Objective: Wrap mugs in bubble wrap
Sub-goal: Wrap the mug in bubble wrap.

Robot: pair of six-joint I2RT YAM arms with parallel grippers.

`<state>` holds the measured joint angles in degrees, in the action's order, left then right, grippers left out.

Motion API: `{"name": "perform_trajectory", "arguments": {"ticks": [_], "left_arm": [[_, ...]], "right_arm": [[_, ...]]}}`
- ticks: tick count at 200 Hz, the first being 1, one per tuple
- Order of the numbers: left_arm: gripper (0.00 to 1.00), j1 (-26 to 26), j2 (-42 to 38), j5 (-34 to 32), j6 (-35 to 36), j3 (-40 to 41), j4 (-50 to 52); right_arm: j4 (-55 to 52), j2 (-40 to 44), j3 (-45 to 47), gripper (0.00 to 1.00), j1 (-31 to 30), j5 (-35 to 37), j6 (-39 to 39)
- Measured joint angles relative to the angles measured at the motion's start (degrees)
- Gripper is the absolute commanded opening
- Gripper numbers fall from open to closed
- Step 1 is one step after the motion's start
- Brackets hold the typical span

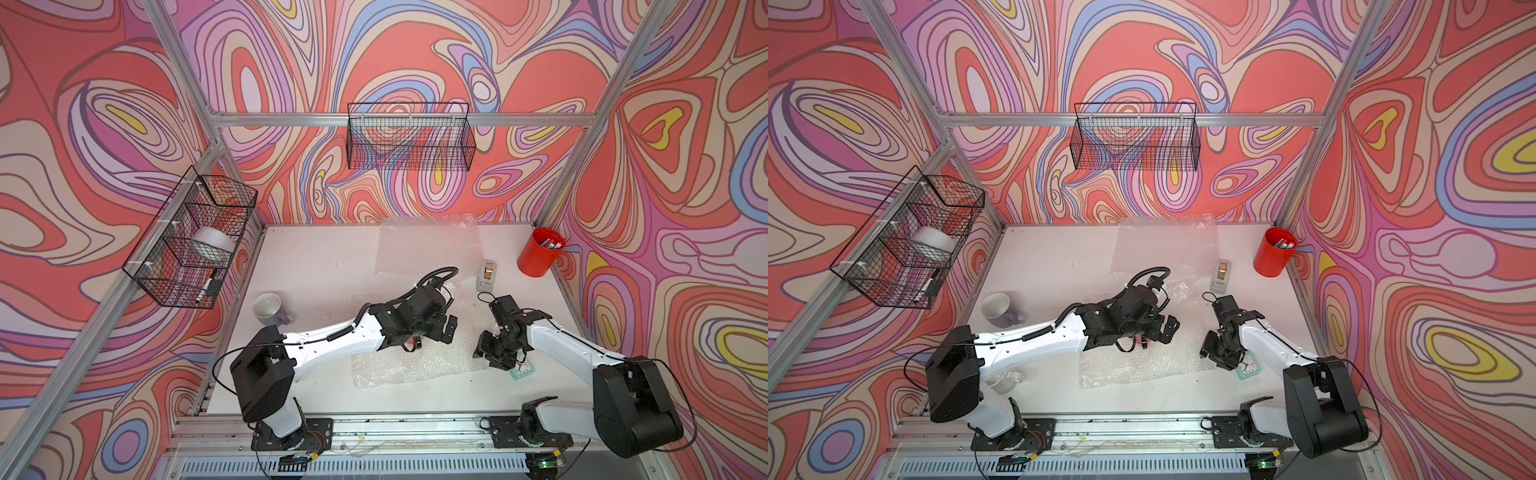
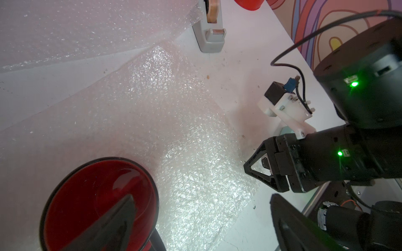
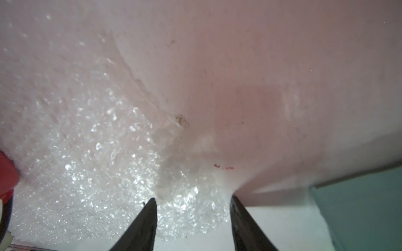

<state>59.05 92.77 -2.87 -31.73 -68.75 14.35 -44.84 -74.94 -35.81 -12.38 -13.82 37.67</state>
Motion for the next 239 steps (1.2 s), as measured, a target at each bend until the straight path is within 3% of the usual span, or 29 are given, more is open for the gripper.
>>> {"name": "perform_trajectory", "arguments": {"ticks": [19, 68, 103, 144, 171, 207, 239], "left_arm": [[0.99, 0.00, 0.00, -0.02, -0.02, 0.00, 0.00], [0.96, -0.17, -0.11, -1.03, -1.16, 0.57, -0.59], [0.95, -2.43, -2.45, -0.76, -2.95, 4.90, -2.56], [0.95, -7.80, -8.15, 1.55, -4.76, 11.61, -5.33], [0.95, -9.22, -13.29, 2.47, -5.40, 15.34, -5.99], [0.92, -9.29, -20.37, 2.62, -6.21, 20.09, -6.03], [0.87, -9.29, -25.35, 2.12, -7.15, 24.39, -5.99]], "right_arm": [[0.55, -0.28, 0.07, 0.45, 0.02, -0.81, -0.15], [2.25, 0.09, 1.03, 0.17, 0.04, -2.51, -0.28], [3.80, 8.17, 1.64, 0.00, 0.09, -6.64, -0.68], [10.97, 10.19, 1.03, 0.00, -0.66, -18.29, -0.96], [16.59, 7.19, -2.86, 0.00, -5.27, -24.17, 0.46], [24.81, 0.76, -10.49, 0.00, -13.70, -27.98, 3.21], [27.93, -5.49, -14.84, 0.00, -15.50, -27.80, 5.14]]}}
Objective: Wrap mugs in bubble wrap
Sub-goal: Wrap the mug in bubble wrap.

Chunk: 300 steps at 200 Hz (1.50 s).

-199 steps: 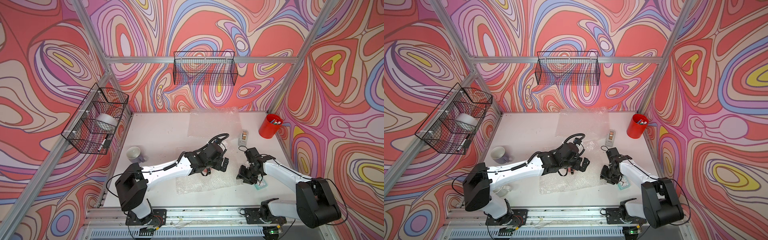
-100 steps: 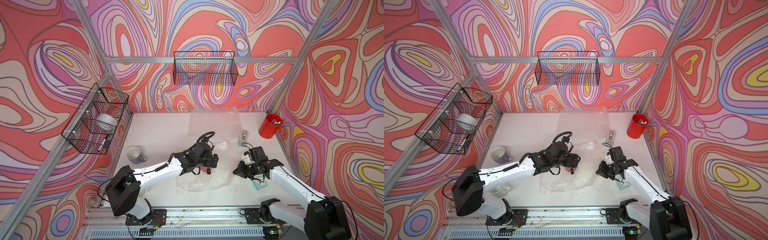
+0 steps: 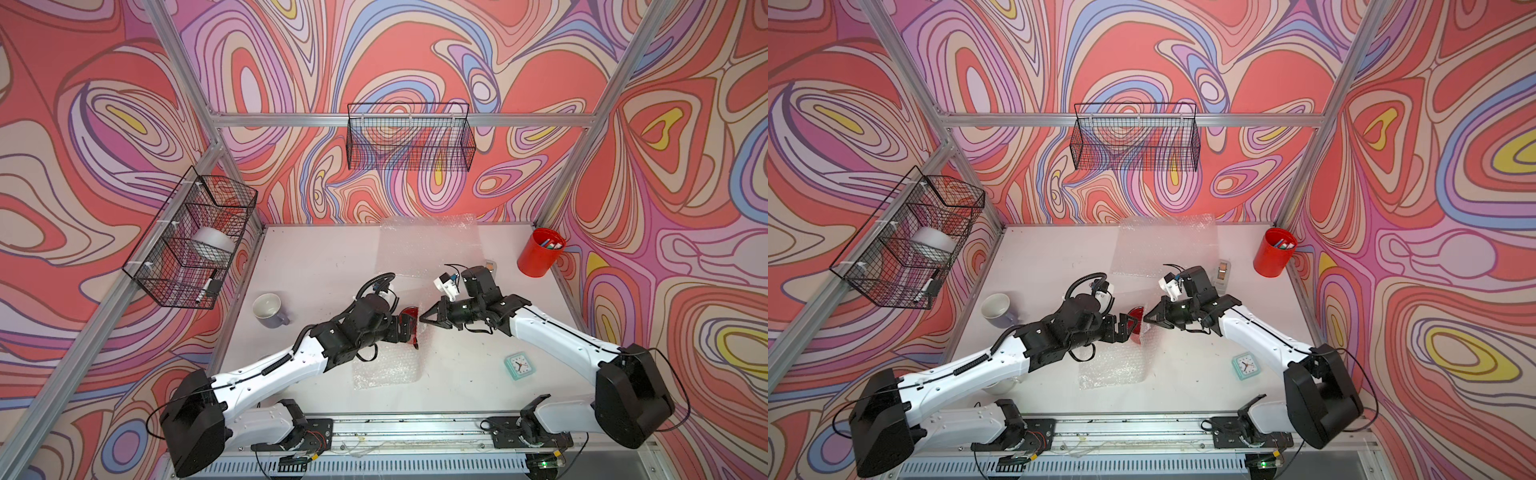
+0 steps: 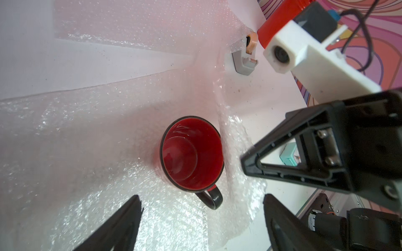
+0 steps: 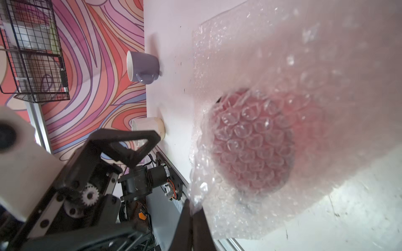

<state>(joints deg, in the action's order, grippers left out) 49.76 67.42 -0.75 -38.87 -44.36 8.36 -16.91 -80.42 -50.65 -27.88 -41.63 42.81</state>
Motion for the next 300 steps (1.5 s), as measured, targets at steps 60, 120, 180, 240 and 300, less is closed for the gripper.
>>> {"name": "perform_trajectory", "arguments": {"ticks": [60, 120, 180, 240, 300], "left_arm": [[0.86, 0.00, 2.73, 0.85, -0.39, 0.94, -0.87], [0.84, 0.00, 9.35, 0.35, -0.83, 0.15, -1.77], [0.85, 0.00, 15.32, -4.02, -2.86, -4.00, -1.18], [0.84, 0.00, 18.73, -7.61, -5.55, -6.29, 2.25], [0.84, 0.00, 19.56, -7.91, -6.47, -6.29, 2.71]], "right_arm": [[1.05, -9.46, -4.87, 0.00, -1.33, 2.45, 3.28], [1.11, -11.45, -5.66, 0.00, -1.64, 3.43, 5.16], [1.18, -11.65, -5.73, 0.00, -1.79, 3.45, 5.73], [-1.25, -8.61, -6.47, 0.40, -1.84, 7.87, 2.43], [-14.08, -3.52, -10.43, 0.71, -2.25, 22.18, -6.80]]}}
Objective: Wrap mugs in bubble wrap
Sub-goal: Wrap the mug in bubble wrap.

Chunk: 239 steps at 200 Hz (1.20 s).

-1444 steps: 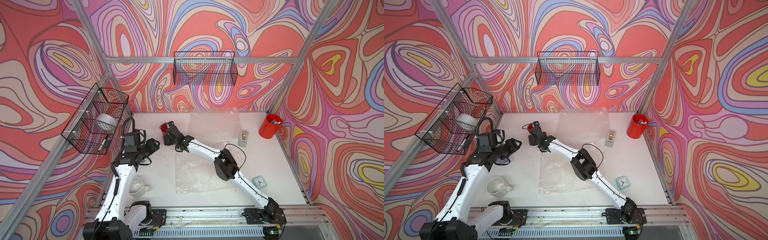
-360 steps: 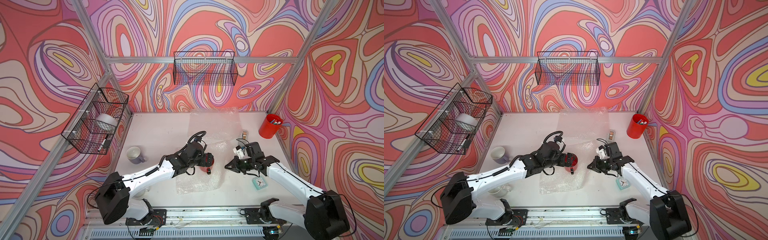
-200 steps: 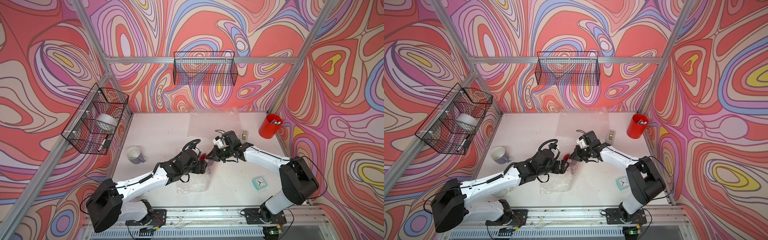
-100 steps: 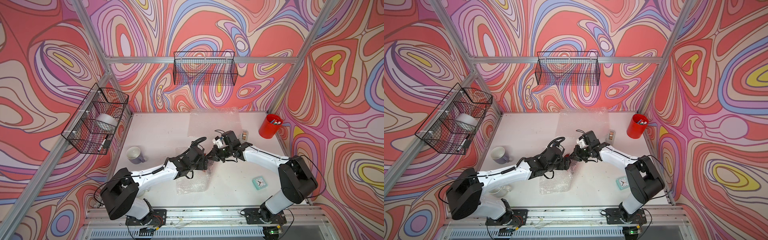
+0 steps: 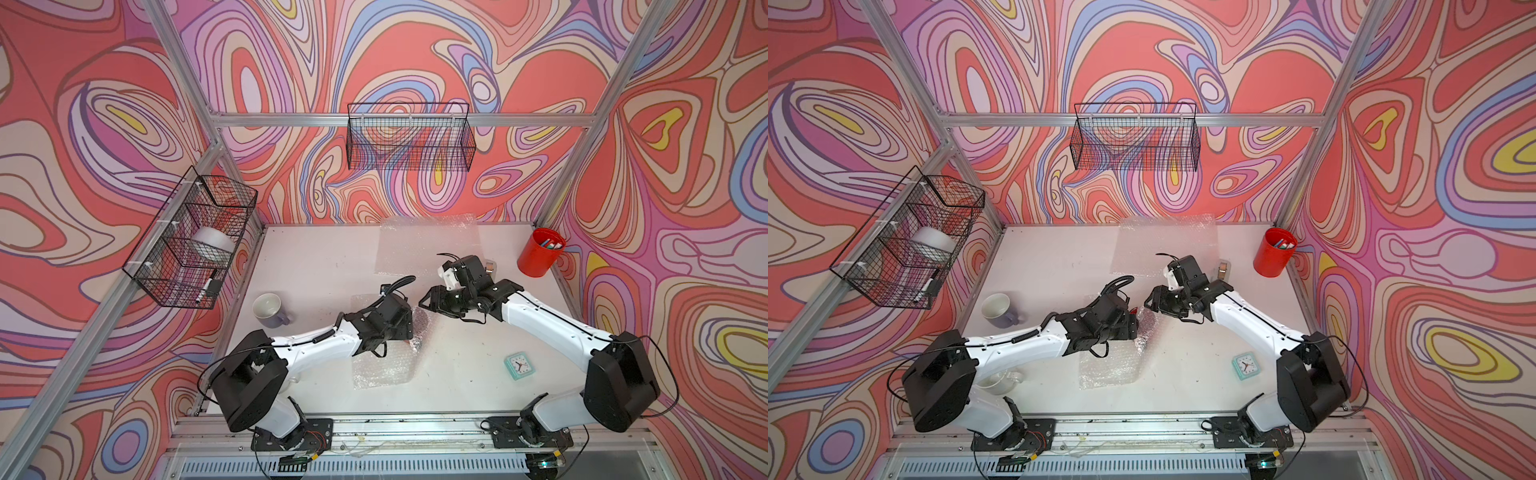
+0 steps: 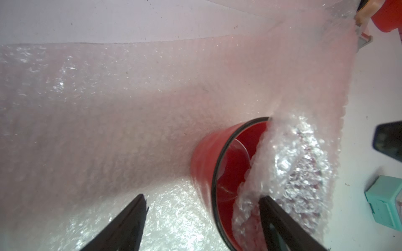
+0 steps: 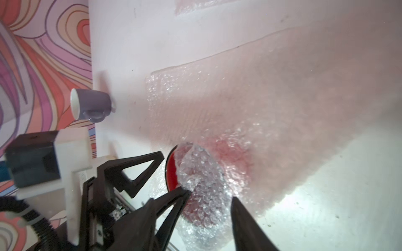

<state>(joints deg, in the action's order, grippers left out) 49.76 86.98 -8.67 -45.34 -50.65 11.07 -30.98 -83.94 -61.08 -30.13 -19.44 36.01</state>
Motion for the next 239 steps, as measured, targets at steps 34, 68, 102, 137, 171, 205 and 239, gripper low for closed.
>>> {"name": "perform_trajectory", "arguments": {"ticks": [34, 68, 102, 137, 171, 205, 239], "left_arm": [[0.84, 0.00, 0.11, 0.00, -0.37, 0.00, 0.02], [0.84, 0.00, 0.11, 0.00, -1.03, 0.00, 0.00], [0.83, 0.00, 0.11, 0.00, -1.84, 0.13, -0.09], [0.84, 0.00, -0.52, 0.04, -2.36, 2.29, -1.36], [0.88, -0.37, -1.44, 0.37, -2.78, 3.45, -2.54], [0.86, -0.74, -1.36, 0.70, -2.95, 3.45, -2.58], [0.84, -0.76, -0.15, 1.01, -3.13, 3.39, -2.64]], "right_arm": [[-6.36, -4.26, -4.15, 0.82, -3.04, 6.47, -2.75], [-10.75, -10.40, -7.50, 0.83, -5.90, 11.43, -3.52], [-13.70, -14.78, -8.02, 0.82, -7.37, 15.37, -3.13], [-13.70, -15.28, -7.58, 0.81, -8.46, 16.04, -0.90], [-10.71, -14.58, -5.01, 0.77, -9.73, 13.81, 3.10], [-7.91, -12.79, -2.56, 0.75, -9.79, 11.32, 6.78], [-5.90, -7.82, -1.18, 0.78, -9.88, 10.73, 6.95]]}}
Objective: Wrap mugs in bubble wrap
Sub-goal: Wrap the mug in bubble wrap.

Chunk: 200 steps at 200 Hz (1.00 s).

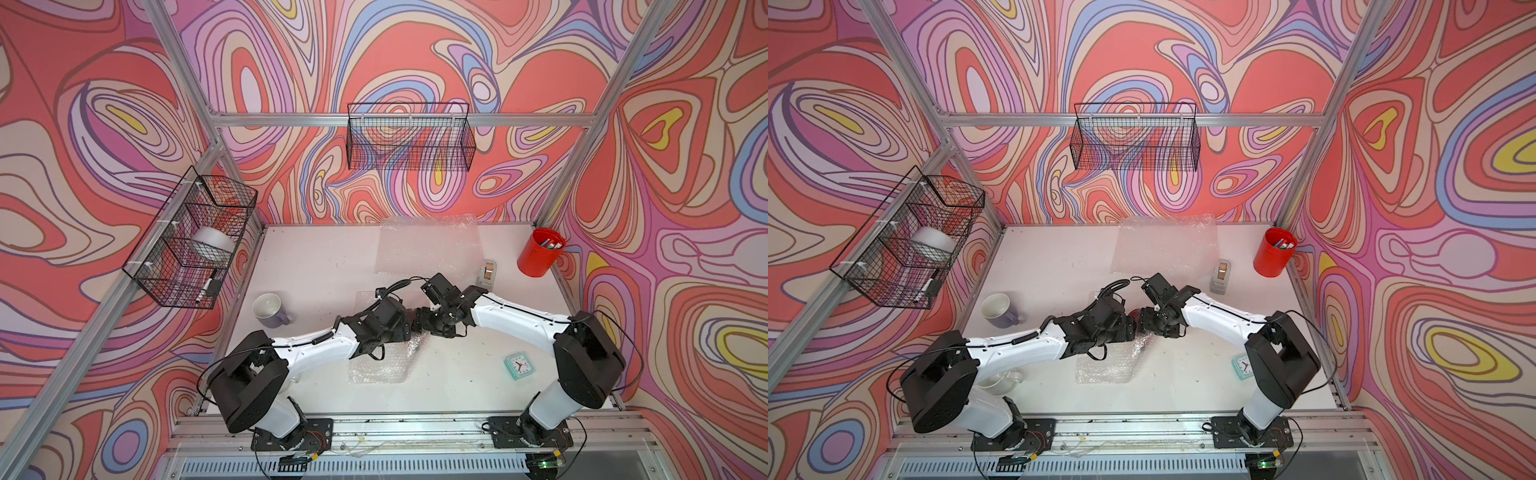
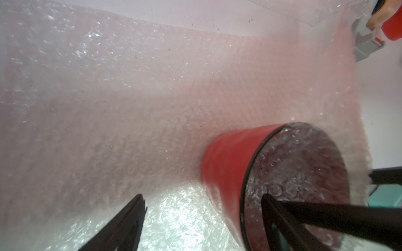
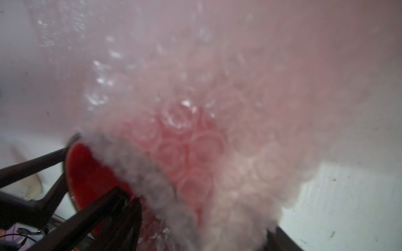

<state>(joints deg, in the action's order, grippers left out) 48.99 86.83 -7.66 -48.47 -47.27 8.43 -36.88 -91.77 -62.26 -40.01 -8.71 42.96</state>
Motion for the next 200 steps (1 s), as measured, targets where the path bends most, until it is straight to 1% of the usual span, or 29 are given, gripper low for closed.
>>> {"name": "perform_trajectory", "arguments": {"ticks": [21, 34, 66, 94, 109, 129, 177, 200], "left_arm": [[0.84, -0.22, 1.11, 0.26, -0.17, -0.50, -0.09], [0.84, -0.26, 1.75, 0.39, -0.24, -0.87, -0.11], [0.84, -0.33, 2.32, 0.57, -0.22, -1.49, -0.09], [0.84, -0.33, 2.32, 0.57, -0.24, -1.51, -0.09], [0.84, -0.33, 2.32, 0.61, -0.28, -1.51, -0.17], [0.85, -0.33, 2.16, 1.09, -0.26, -1.49, -0.72], [0.93, -0.33, -2.10, 2.51, -0.22, -0.07, -3.41], [0.92, -0.33, -2.25, 3.78, -0.24, 0.09, -5.14]], "right_arm": [[0.31, 4.26, -0.07, 0.78, -0.07, 1.70, -1.25], [-0.37, 5.44, -0.57, 0.78, -0.04, 3.26, -1.99], [-3.28, 4.11, -1.73, 0.71, -0.04, 7.50, -2.97], [-6.49, 0.98, -2.05, 0.65, -0.04, 10.25, -3.39], [-6.95, -0.70, -2.05, 0.62, -0.04, 10.43, -3.45], [-6.60, -1.84, -2.14, 0.61, -0.04, 10.14, -3.56], [-5.33, -2.86, -2.29, 0.60, -0.04, 9.11, -3.52], [-5.03, -2.97, -2.29, 0.60, -0.04, 8.74, -3.52]]}}
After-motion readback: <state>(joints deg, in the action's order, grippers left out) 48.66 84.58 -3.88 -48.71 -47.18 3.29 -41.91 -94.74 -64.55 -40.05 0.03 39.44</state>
